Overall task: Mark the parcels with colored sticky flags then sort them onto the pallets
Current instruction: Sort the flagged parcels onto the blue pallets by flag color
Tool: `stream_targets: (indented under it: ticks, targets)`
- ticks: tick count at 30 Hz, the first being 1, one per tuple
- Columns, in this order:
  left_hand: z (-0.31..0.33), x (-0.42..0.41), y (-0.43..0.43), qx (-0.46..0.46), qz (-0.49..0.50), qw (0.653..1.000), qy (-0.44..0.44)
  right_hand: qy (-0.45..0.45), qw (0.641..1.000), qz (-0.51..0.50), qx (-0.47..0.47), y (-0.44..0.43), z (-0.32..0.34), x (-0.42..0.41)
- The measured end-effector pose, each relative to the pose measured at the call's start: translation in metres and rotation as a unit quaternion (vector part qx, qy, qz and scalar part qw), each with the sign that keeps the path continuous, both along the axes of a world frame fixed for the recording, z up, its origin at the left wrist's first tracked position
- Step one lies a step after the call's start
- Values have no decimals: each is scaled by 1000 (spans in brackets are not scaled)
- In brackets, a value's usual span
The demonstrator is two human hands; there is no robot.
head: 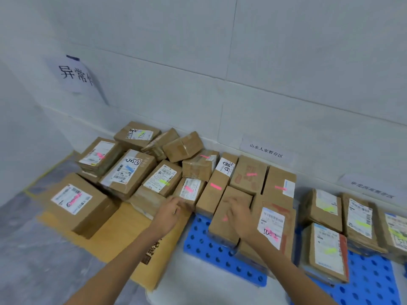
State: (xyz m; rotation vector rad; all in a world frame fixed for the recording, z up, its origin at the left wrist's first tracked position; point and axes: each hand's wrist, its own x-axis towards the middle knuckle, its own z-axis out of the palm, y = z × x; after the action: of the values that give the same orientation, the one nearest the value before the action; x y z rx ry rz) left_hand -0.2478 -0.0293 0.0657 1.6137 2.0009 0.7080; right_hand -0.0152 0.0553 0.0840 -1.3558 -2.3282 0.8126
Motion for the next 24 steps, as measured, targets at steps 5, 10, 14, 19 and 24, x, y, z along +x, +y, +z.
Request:
stream_targets:
  ticks: [5,10,14,19,24]
  targets:
    - [1,-87,7,-28,96,995,14,41,994,38,-99,0,7,-81]
    - [-21,-153,3,-133,208,969,-16,4,979,65,-195,-5,-12,-169]
    - [-33,-160,-6,-172,265,943,-110,-83,971,121,-190,-10,-27,-214]
    - [-31,-159,-9,-148,285,925,-202,-222,952,152,-148,-22,-52,-238]
    - [-27,-159,-17,-93,291,915,-263,-169,971,112,-124,-28,-65,-234]
